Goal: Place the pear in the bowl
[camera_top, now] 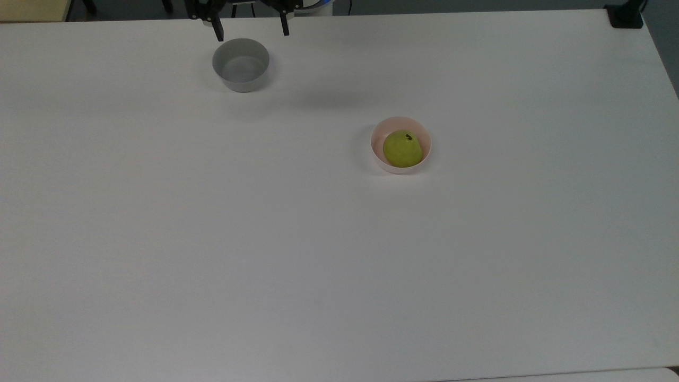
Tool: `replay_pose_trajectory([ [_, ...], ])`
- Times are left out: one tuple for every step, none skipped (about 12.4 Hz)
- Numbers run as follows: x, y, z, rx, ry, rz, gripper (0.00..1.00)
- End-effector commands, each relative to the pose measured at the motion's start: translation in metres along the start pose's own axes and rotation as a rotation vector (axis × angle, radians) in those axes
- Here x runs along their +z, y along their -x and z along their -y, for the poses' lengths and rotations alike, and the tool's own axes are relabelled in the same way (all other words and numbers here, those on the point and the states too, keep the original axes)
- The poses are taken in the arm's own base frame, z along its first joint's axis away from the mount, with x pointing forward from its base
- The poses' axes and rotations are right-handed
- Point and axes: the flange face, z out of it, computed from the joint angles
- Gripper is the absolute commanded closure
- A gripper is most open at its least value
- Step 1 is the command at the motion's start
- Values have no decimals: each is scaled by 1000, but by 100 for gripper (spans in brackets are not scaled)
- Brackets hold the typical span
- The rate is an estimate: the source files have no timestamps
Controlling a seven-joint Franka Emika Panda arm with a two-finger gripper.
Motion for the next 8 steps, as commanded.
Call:
replay_pose_trajectory([
  [-2, -2, 4, -27, -4, -18, 0],
  [-1, -1, 3, -25, -3, -14, 0],
  [-1, -1, 3, -25, -3, -14, 0],
  [-1, -1, 4, -27, -3, -13, 0],
  [0, -1, 4, -27, -3, -10, 0],
  [0, -1, 5, -27, -4, -9, 0],
  [1, -1, 6, -28, -4, -7, 0],
  [1, 0, 8, -31, -5, -4, 0],
])
